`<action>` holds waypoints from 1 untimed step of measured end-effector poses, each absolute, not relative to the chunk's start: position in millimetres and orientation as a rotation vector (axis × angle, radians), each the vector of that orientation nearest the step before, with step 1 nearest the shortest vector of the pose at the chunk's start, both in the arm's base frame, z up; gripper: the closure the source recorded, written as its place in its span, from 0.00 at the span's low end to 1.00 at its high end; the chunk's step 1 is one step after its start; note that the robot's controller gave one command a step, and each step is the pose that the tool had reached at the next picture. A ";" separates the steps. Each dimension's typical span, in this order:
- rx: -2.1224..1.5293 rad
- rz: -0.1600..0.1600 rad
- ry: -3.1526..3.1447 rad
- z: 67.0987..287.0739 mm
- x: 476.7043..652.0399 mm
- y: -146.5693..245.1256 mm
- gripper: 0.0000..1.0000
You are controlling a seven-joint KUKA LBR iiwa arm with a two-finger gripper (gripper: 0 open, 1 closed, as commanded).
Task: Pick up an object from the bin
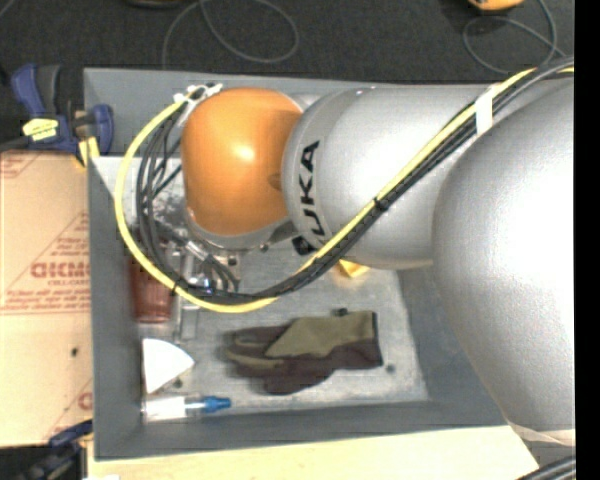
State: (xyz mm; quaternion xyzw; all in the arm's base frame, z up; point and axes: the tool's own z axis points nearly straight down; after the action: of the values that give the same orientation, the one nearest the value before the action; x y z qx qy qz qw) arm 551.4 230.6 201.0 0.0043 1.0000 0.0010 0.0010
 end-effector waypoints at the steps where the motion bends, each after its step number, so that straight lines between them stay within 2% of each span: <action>1: 0.014 0.003 3.139 201.0 551.4 230.6 0.00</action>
Offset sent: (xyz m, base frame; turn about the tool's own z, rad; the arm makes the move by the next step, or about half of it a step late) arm -0.0345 -0.0223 -0.0739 -0.0169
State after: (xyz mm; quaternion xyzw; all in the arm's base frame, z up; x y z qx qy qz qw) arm 551.4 230.6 201.0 0.0045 1.0000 0.0010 0.0011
